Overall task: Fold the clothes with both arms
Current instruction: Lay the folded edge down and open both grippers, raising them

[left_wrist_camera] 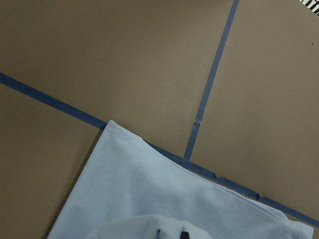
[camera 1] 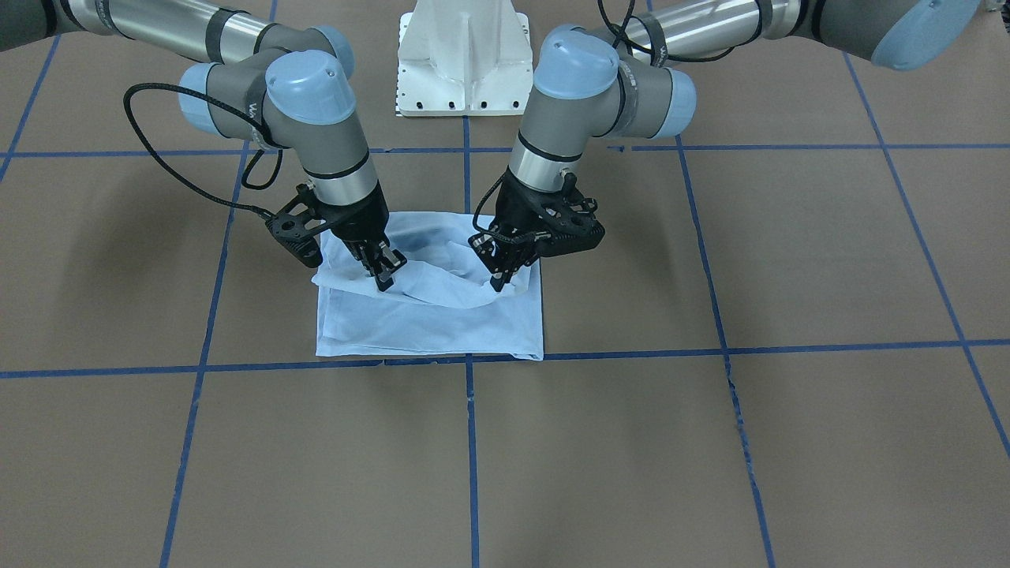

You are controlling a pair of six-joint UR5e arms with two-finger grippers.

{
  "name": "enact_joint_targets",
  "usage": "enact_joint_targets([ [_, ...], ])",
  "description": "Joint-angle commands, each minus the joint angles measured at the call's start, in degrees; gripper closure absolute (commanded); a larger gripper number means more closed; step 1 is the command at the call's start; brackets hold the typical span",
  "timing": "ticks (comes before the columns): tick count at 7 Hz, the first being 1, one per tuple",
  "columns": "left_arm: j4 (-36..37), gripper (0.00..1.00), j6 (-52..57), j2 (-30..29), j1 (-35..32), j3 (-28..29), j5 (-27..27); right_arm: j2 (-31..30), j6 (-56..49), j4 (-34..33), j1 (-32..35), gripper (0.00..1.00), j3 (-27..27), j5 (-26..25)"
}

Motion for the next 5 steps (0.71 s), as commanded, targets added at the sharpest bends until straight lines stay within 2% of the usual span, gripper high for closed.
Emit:
enact_joint_targets([
  [1,-1.0,1.00,0.7,-0.4,-0.7,2.4,0.0,2.0,-0.3,0.0,0.6,1.00,-2.9,0.1],
  [2,-1.1,1.00,0.7,-0.4,-1.7,3.0,0.1,3.0,-1.1,2.3,1.7,0.47,-7.0,0.1],
  [3,-2.0,0.34,0.7,-0.6,-2.5,4.3,0.3,4.8,-4.0,5.9,3.5,0.00,-13.3,0.1],
  [4,-6.0,0.00,1.2,-1.1,-4.0,6.8,0.5,6.6,-7.6,5.9,7.3,0.00,-15.4,2.8],
  [5,-8.6,0.00,2.8,-1.5,-5.9,9.0,0.6,6.9,-9.3,6.0,10.2,0.00,-16.6,6.5],
])
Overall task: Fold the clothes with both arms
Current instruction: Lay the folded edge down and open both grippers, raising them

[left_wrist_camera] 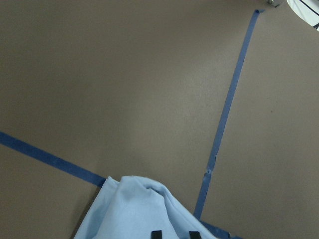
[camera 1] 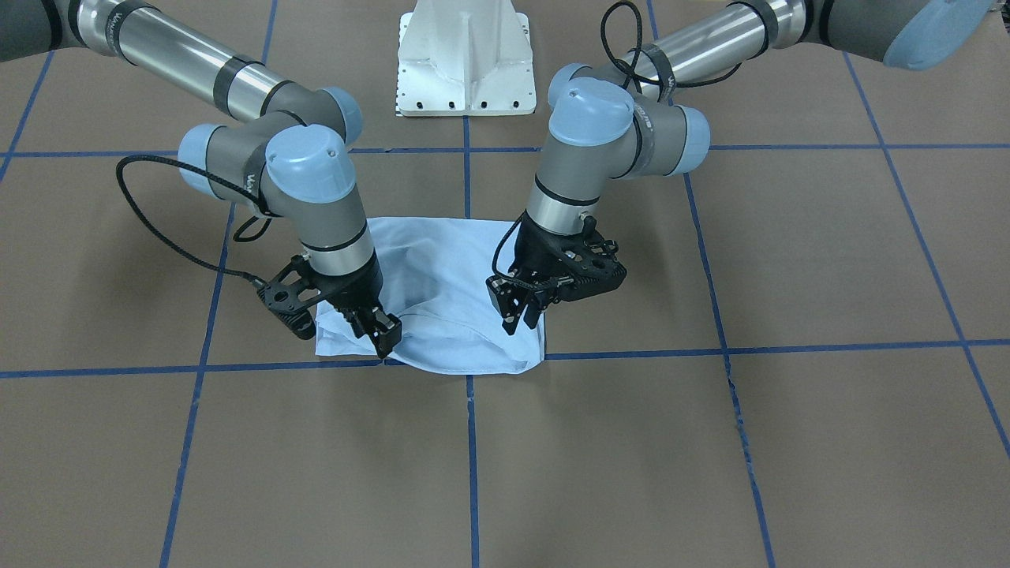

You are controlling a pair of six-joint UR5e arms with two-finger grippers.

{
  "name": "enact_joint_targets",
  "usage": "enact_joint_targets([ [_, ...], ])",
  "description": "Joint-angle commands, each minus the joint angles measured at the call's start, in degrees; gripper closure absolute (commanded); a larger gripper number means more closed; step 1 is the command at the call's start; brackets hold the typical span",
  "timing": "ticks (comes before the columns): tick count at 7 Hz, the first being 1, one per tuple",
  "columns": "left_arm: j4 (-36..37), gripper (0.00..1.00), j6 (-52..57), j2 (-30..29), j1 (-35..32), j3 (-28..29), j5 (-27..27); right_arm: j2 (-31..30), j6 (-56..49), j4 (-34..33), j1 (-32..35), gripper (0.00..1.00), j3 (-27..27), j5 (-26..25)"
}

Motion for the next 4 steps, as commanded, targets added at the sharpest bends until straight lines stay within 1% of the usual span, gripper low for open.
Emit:
enact_joint_targets([
  [1,-3.3,0.00,4.0,-0.6,-3.4,2.9,0.1,1.1,-3.4,0.5,4.1,0.00,-2.9,4.0],
  [2,-2.8,0.00,5.6,-0.4,-3.9,2.8,-0.4,2.4,-5.5,0.2,4.1,0.00,-2.7,4.1],
  [3,-2.3,0.00,8.7,0.0,-4.3,2.0,-3.6,2.6,-6.0,-0.5,3.5,0.00,-2.0,5.2],
  [4,-2.1,0.00,9.6,3.2,-4.7,-2.0,-6.8,2.1,-8.8,-1.7,3.1,0.00,-0.6,5.3],
])
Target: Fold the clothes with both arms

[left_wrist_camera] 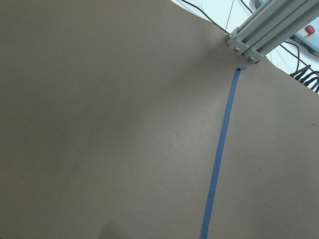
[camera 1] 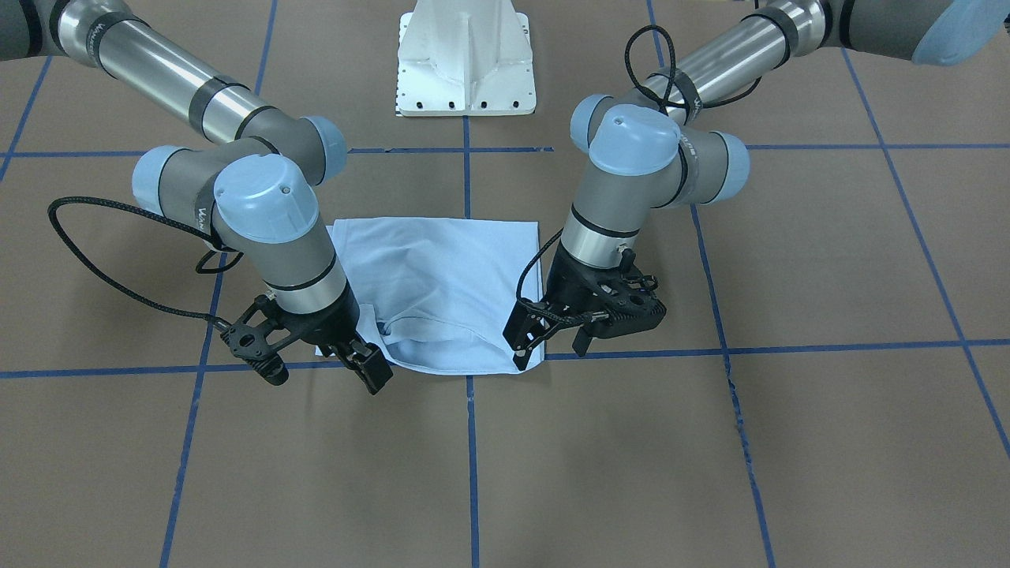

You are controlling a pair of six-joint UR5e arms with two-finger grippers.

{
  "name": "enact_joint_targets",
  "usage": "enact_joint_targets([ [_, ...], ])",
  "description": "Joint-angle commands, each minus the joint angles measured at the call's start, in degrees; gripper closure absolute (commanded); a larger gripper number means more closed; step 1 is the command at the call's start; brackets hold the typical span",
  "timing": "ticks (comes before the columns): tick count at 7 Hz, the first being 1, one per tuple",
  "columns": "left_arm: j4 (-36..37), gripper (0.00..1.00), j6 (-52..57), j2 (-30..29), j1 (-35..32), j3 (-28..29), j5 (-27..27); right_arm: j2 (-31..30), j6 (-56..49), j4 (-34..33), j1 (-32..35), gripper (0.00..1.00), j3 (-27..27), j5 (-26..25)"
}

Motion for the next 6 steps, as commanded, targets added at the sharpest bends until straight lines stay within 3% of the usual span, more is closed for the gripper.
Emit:
enact_joint_targets([
  [1,0.4,0.00,1.9,6.0,-0.5,-8.4,-3.6,0.1,-6.7,-9.0,-2.8,0.00,4.5,0.3],
  [2,0.4,0.00,1.8,7.5,-0.5,-12.0,-3.6,0.5,-13.5,-18.3,-5.6,0.00,7.4,-0.4],
  [3,0.4,0.00,1.9,7.8,-0.5,-12.7,-3.6,0.9,-16.1,-20.9,-8.2,0.00,7.7,-1.6],
  [6,0.4,0.00,1.8,7.8,-0.3,-12.8,-3.4,1.9,-19.8,-21.4,-10.1,0.00,5.8,-4.7],
])
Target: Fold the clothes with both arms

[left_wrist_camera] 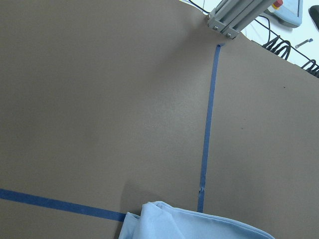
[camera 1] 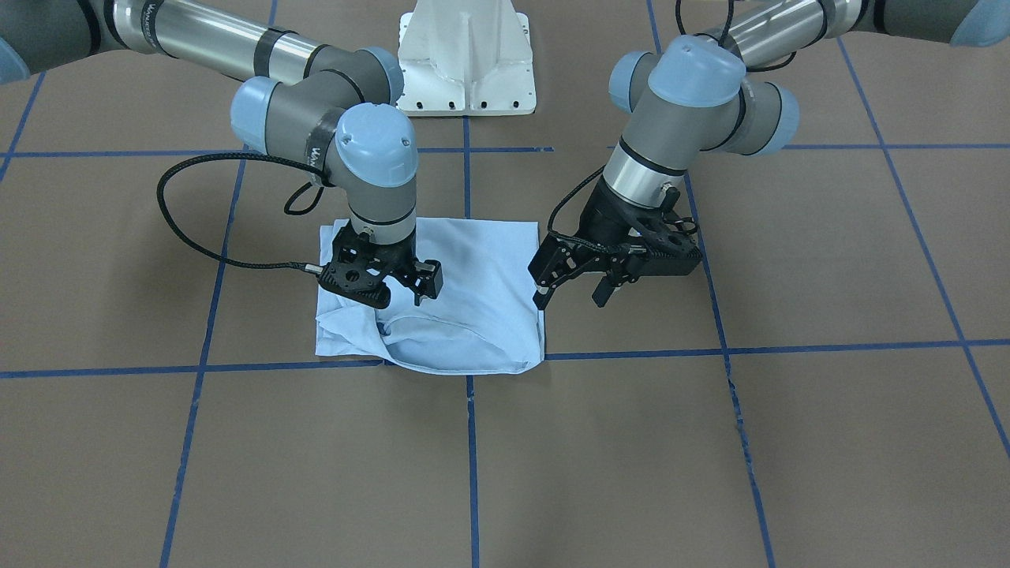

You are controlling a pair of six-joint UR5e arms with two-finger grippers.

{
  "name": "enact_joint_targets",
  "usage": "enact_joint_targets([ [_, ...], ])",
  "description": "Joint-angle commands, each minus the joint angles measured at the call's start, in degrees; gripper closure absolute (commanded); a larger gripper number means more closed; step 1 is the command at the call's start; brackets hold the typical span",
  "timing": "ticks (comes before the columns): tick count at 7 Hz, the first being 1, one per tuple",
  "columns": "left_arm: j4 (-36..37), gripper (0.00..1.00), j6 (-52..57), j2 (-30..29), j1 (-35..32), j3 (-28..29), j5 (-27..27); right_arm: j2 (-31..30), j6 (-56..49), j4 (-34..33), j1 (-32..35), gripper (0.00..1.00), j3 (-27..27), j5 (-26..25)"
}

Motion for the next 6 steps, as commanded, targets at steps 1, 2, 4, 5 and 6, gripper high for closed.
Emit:
enact_joint_targets([
  [1,0.0,0.00,0.0,-0.1,0.0,-0.2,0.1,0.1,-5.3,-0.4,-0.3,0.00,-1.6,-2.0],
  [2,0.0,0.00,-0.1,0.0,0.0,-0.8,0.3,-0.4,-9.6,-0.4,-0.1,0.00,-2.6,-3.1],
  [4,0.4,0.00,-0.1,0.0,0.0,-2.2,0.3,-0.8,-14.9,-0.3,1.6,0.00,-3.9,-3.1],
  [5,0.4,0.00,-0.1,-0.1,0.1,-2.4,0.3,-1.1,-16.0,-0.3,1.9,0.00,-4.3,-3.1],
  [6,0.4,0.00,-0.1,-0.3,0.1,-2.5,0.3,-1.2,-16.2,-0.1,2.1,0.00,-4.9,-3.1],
])
